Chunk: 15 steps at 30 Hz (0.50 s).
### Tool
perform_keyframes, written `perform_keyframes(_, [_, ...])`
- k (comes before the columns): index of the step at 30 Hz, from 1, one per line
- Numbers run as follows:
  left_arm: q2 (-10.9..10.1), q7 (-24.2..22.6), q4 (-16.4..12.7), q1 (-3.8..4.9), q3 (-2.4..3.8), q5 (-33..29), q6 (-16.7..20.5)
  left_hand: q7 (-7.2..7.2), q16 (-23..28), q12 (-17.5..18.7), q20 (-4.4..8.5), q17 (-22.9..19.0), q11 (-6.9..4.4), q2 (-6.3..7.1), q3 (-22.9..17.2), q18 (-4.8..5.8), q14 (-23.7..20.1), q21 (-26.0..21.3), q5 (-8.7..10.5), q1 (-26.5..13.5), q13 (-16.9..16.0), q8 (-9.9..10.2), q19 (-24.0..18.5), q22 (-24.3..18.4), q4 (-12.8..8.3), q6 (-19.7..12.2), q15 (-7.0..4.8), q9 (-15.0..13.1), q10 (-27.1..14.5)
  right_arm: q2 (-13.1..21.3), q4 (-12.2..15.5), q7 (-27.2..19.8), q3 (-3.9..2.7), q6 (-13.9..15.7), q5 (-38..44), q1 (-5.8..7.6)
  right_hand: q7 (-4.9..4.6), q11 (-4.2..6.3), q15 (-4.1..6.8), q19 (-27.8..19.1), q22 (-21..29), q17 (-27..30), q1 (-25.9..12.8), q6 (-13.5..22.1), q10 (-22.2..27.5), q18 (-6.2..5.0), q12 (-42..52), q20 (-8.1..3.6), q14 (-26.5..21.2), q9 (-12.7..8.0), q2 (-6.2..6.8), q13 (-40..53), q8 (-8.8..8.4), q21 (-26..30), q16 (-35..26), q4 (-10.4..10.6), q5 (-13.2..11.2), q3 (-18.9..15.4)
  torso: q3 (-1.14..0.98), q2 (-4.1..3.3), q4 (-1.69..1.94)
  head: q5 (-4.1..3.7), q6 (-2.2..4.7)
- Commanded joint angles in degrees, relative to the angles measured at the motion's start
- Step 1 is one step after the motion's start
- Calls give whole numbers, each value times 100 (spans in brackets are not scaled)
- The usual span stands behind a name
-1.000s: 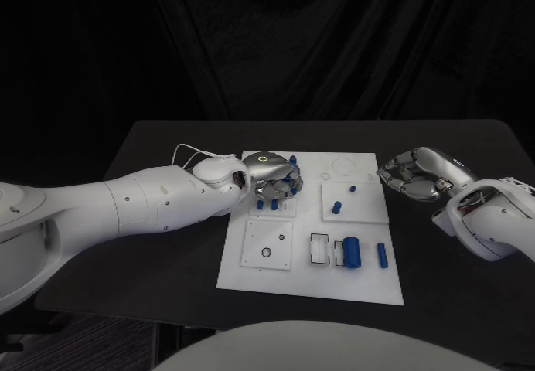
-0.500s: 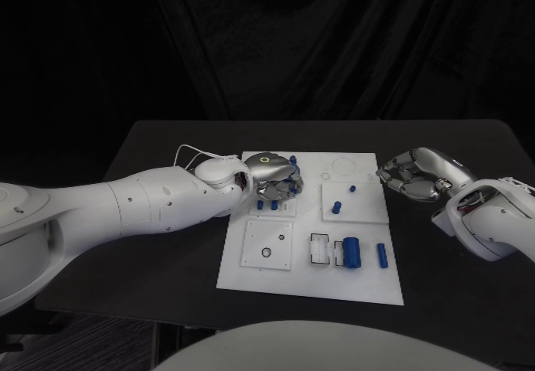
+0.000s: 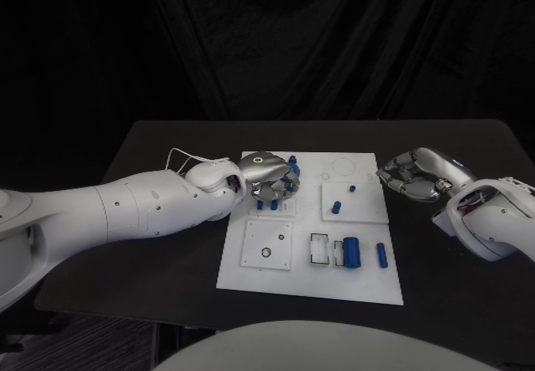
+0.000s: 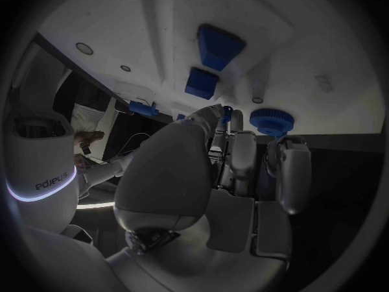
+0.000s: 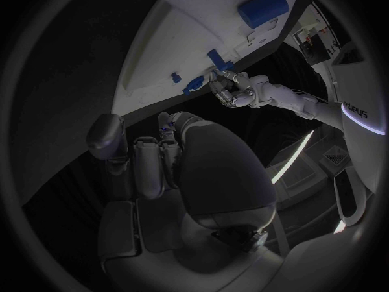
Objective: Assemble the parts on the task board
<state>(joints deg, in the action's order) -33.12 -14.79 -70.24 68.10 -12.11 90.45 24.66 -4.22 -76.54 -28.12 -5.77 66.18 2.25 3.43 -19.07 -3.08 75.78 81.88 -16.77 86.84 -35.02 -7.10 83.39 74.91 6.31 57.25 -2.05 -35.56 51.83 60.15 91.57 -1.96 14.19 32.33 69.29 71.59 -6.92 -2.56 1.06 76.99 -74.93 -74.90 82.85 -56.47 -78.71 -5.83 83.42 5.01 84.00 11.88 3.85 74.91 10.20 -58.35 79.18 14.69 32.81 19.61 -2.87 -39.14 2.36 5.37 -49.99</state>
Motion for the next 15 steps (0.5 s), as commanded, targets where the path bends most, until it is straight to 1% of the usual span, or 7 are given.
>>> perform_keyframes(1, [-81,-142,-150,79,11,1,481,-16,-3,68,1,-36,-123,9,-7,88,19,6,-17,32,42,30,14,1222,-41,12,-12,29,177,8,6,89,-3,-25,31,-12,0,12,28,22,-699,-191,22,12,-3,-31,-2,-15,3,2,39,458,20,17,-2,-22,24,11,-1,1,1,1,-1])
perform_keyframes(4, [-232,-107,-336,154,15,1,547,-15,9,99,2,-58,-124,11,-14,84,9,-10,-16,28,65,45,0,1216,-46,6,-6,40,181,11,7,95,-3,-30,31,-12,-1,11,28,19,-697,-185,24,13,7,-32,-8,-15,0,2,40,450,20,24,-7,-25,24,11,0,4,2,-1,-1])
perform_keyframes(6, [-340,-76,-451,187,19,1,575,-16,30,120,3,-93,-123,14,-14,78,-10,-32,-4,18,82,50,-18,1208,-45,11,-1,46,188,13,7,100,-3,-34,31,-12,-1,11,28,19,-697,-185,24,13,7,-32,-8,-15,0,2,40,450,20,24,-7,-25,24,11,2,4,4,-2,-1])
perform_keyframes(9, [-474,-33,-580,215,21,1,568,-17,50,149,3,-124,-122,17,-13,73,-29,-53,10,6,105,56,-35,1201,-42,18,4,52,194,16,5,106,-3,-41,31,-12,-1,11,28,17,-695,-179,24,13,5,-33,-7,-15,-3,1,42,451,20,29,-12,-26,23,11,1,-1,3,2,-1])
perform_keyframes(13, [-625,-6,-705,231,18,1,436,-25,75,196,3,-163,-111,20,-14,69,-54,-70,24,-15,143,66,-50,1195,-36,28,16,63,208,18,6,113,-3,-52,31,-12,-1,11,28,17,-695,-179,24,13,5,-33,-7,-15,-3,1,42,451,20,29,-12,-26,23,11,0,2,6,5,-1])
perform_keyframes(15, [-678,9,-737,233,12,1,352,-24,105,222,3,-210,-109,27,-9,58,-85,-111,42,-32,167,71,-84,1180,-32,36,37,69,228,16,6,114,-3,-57,31,-12,-1,11,28,17,-695,-179,24,13,5,-33,-7,-15,-3,1,42,451,20,29,-12,-26,23,11,-2,3,5,19,-1])
